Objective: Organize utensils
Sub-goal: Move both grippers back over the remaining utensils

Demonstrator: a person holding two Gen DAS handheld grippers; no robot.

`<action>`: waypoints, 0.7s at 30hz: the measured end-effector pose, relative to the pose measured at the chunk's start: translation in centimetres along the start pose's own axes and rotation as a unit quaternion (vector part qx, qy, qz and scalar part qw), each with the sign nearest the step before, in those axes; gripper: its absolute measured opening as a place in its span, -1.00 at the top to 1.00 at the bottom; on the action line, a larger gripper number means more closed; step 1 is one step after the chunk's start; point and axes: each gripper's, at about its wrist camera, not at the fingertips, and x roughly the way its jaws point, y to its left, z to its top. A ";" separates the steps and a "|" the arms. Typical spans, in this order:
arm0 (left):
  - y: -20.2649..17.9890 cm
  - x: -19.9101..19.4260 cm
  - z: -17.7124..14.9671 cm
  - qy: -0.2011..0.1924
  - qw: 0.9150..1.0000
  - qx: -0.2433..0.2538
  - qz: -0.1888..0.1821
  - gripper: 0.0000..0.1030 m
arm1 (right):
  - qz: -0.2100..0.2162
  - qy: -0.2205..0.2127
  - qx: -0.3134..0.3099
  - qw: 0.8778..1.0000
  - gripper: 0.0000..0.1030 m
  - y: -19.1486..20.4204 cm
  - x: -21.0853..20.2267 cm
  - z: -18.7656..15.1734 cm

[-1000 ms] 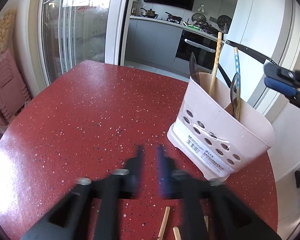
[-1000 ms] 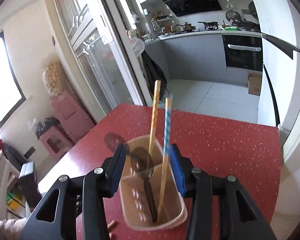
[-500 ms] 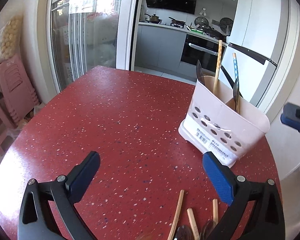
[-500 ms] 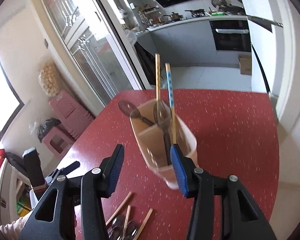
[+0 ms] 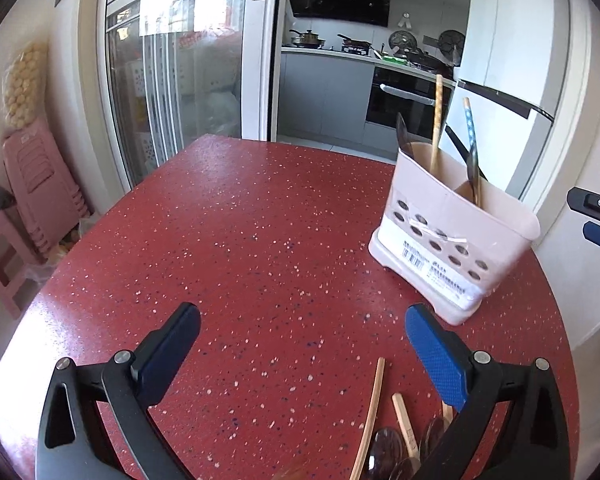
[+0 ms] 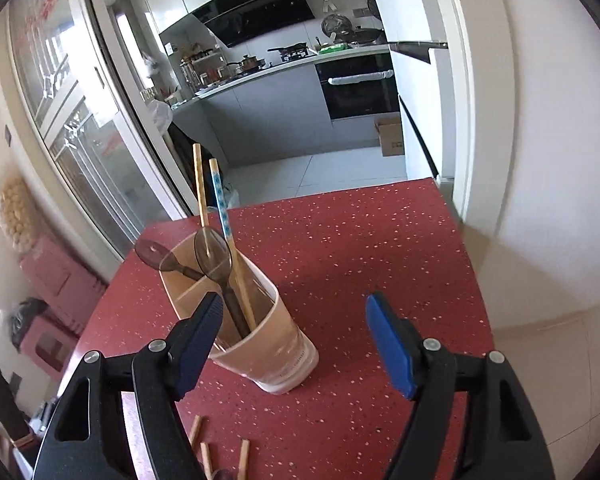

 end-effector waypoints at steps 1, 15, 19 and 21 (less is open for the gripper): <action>0.1 -0.2 -0.2 0.002 1.000 0.001 -0.001 -1.00 | 0.001 0.003 0.004 1.000 -0.50 0.0 -0.1 -0.4; 1.7 -3.6 -7.2 0.038 0.997 0.064 0.006 -1.00 | 0.027 0.140 -0.026 0.989 -0.50 0.3 -2.5 -11.4; 1.9 -3.0 -9.4 0.082 0.994 0.074 -0.007 -1.00 | 0.034 0.190 -0.048 0.980 -0.50 1.1 -2.1 -14.6; 1.8 -2.8 -10.3 0.103 0.991 0.081 -0.020 -1.00 | 0.035 0.211 -0.065 0.975 -0.50 1.9 -1.7 -15.8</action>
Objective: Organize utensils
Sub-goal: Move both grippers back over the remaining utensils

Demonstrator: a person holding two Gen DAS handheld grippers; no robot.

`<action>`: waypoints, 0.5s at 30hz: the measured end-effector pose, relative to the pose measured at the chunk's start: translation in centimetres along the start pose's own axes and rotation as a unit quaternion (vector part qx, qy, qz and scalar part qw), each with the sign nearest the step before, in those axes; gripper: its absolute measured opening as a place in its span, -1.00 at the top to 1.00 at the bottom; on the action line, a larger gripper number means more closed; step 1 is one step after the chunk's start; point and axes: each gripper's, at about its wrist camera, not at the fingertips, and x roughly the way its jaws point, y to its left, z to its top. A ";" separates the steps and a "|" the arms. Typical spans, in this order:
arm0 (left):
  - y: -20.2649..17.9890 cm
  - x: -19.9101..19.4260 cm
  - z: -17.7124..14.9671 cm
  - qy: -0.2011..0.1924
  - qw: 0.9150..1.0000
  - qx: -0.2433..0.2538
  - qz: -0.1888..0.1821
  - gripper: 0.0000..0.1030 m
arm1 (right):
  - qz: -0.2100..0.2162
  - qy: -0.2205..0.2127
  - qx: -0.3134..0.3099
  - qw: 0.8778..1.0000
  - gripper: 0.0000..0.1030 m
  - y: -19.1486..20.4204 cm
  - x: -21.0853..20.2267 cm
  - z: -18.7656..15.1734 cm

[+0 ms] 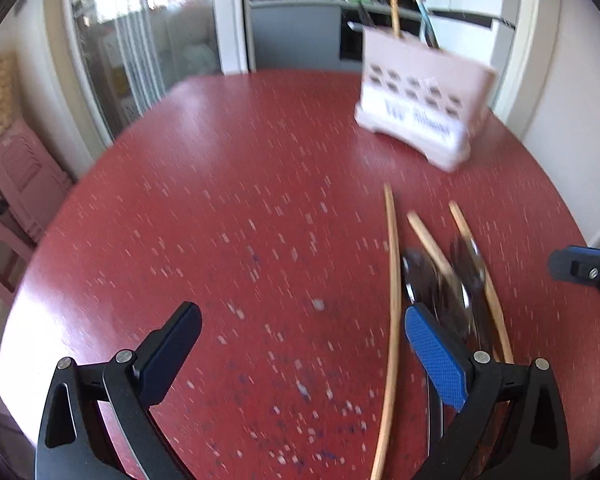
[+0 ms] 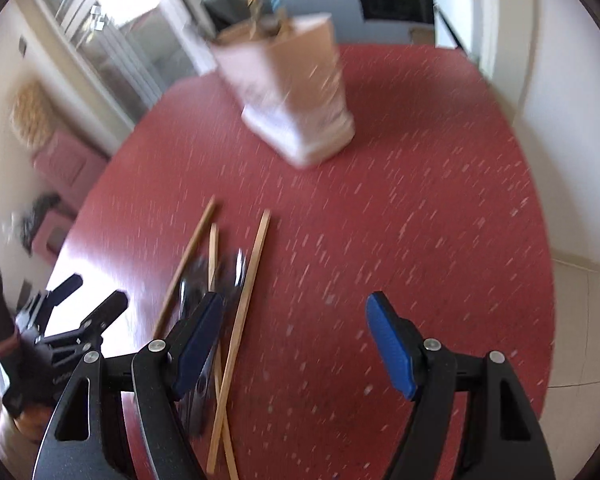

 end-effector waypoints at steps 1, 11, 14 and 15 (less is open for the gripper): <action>-0.1 0.1 -0.3 0.006 1.000 0.004 -0.005 -1.00 | 0.003 0.015 -0.005 1.000 -0.50 0.5 0.5 -0.4; -1.9 1.3 -0.6 0.056 0.997 0.050 -0.022 -1.00 | -0.010 0.088 0.014 0.996 0.09 1.6 3.6 -0.1; -1.9 2.0 -0.4 0.062 0.996 0.056 -0.020 -1.00 | -0.023 0.101 0.006 0.995 0.20 2.4 4.3 -0.2; -2.0 2.3 -0.4 0.064 0.996 0.060 -0.019 -1.00 | -0.027 0.098 0.002 0.995 0.22 2.8 4.3 -0.2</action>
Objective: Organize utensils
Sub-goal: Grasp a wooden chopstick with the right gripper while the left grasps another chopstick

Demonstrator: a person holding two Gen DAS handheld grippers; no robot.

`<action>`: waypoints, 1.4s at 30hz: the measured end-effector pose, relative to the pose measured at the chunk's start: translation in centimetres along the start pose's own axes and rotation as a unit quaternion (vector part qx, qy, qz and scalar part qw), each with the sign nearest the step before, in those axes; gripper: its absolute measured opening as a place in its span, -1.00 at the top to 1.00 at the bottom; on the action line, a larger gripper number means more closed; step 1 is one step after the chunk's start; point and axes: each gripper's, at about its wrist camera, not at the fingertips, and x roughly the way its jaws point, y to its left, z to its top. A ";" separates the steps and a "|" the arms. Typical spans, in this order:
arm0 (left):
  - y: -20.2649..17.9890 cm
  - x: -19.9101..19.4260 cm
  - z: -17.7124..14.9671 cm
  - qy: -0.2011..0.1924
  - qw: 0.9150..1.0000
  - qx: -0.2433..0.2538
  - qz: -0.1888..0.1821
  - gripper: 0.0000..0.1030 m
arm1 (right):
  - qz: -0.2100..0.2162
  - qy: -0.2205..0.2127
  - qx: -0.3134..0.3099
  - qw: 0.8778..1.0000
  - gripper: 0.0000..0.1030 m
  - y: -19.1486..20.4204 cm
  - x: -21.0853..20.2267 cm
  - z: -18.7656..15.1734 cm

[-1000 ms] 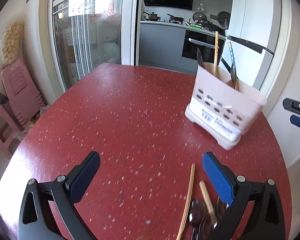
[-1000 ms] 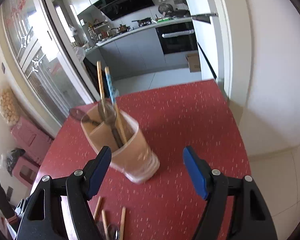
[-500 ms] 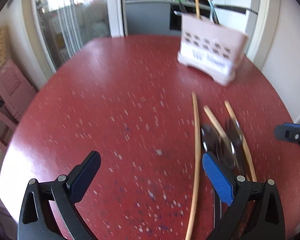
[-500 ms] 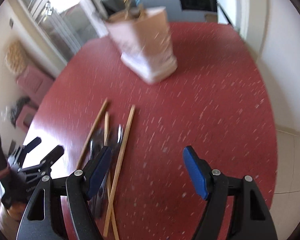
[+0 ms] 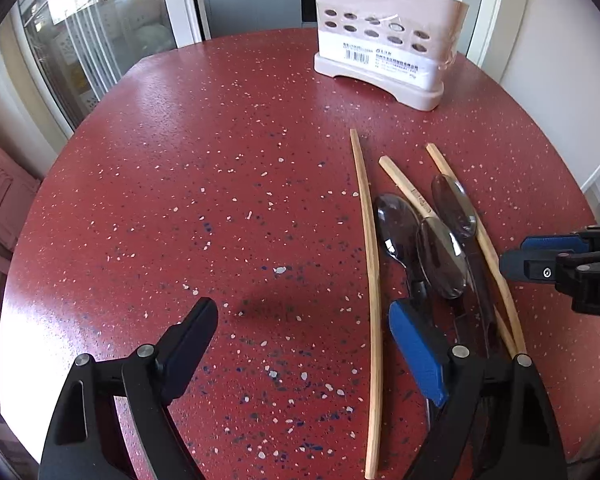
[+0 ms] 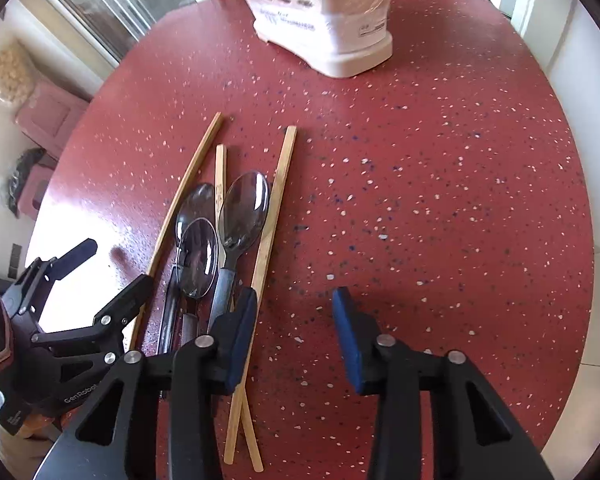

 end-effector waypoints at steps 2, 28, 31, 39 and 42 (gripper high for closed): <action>0.0 0.1 0.2 0.002 1.000 0.003 -0.003 -1.00 | -0.015 -0.002 -0.008 1.000 0.24 0.7 0.1 0.4; -0.1 2.5 4.5 0.025 0.999 0.036 0.000 -0.99 | -0.059 0.066 -0.054 0.995 0.47 5.5 2.9 5.7; -0.3 2.8 5.1 0.038 0.999 0.036 -0.001 -0.98 | -0.073 0.070 -0.074 0.992 0.79 5.8 3.2 5.9; -2.6 3.0 6.6 0.084 0.992 0.080 -0.044 -0.17 | -0.011 0.063 -0.066 0.996 0.88 3.4 2.4 5.2; -3.3 3.0 6.9 0.099 0.989 0.093 -0.051 0.18 | 0.017 0.049 -0.067 0.996 0.88 2.4 1.6 4.9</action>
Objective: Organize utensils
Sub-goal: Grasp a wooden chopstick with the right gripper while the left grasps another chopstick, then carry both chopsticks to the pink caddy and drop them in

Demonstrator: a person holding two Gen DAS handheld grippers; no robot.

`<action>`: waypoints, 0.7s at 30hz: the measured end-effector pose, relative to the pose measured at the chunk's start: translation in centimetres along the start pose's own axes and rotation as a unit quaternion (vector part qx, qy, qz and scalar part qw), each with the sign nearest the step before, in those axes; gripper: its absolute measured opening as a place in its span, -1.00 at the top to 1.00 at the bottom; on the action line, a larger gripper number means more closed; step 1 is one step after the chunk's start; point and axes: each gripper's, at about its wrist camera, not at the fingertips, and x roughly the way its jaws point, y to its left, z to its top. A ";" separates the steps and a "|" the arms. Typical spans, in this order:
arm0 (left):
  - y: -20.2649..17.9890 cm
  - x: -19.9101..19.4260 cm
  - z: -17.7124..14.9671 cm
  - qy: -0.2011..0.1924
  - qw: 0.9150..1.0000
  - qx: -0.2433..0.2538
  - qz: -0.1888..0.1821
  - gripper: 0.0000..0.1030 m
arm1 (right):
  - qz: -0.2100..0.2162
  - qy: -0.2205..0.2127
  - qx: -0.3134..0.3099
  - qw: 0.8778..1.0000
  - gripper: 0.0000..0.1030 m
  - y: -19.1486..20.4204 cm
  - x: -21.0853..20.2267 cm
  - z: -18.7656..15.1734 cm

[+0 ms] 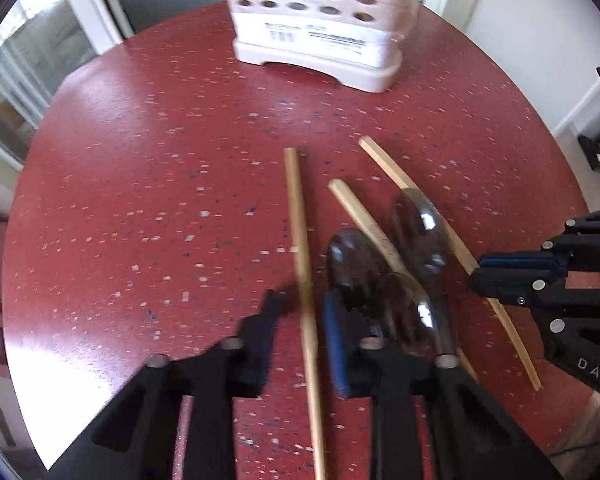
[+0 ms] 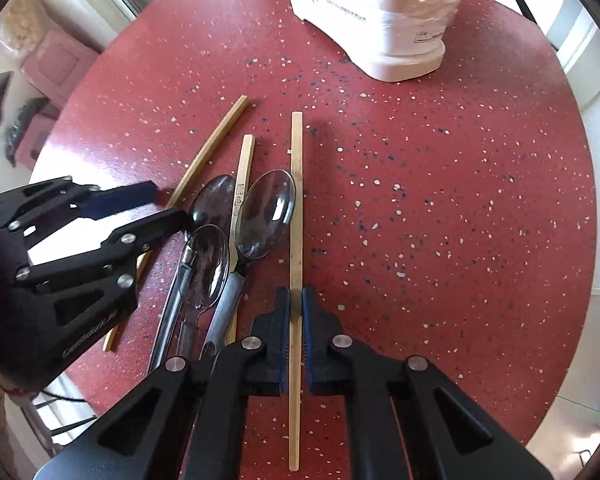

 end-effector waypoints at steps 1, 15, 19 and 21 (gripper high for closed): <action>-0.2 0.0 0.2 0.003 1.000 0.002 0.001 0.30 | 0.006 -0.007 -0.002 1.000 0.88 -0.5 -0.4 -0.2; 0.8 -6.4 0.7 -0.144 0.986 -0.082 -0.024 0.32 | 0.104 -0.144 0.006 0.984 0.88 -7.3 -9.8 -1.9; 2.1 -10.8 3.4 -0.217 0.969 -0.116 -0.037 0.32 | 0.113 -0.207 0.009 0.972 0.88 -8.2 -13.7 -0.1; 2.2 -13.1 4.9 -0.255 0.958 -0.126 -0.038 0.32 | 0.111 -0.239 0.009 0.965 0.88 -8.0 -15.6 0.7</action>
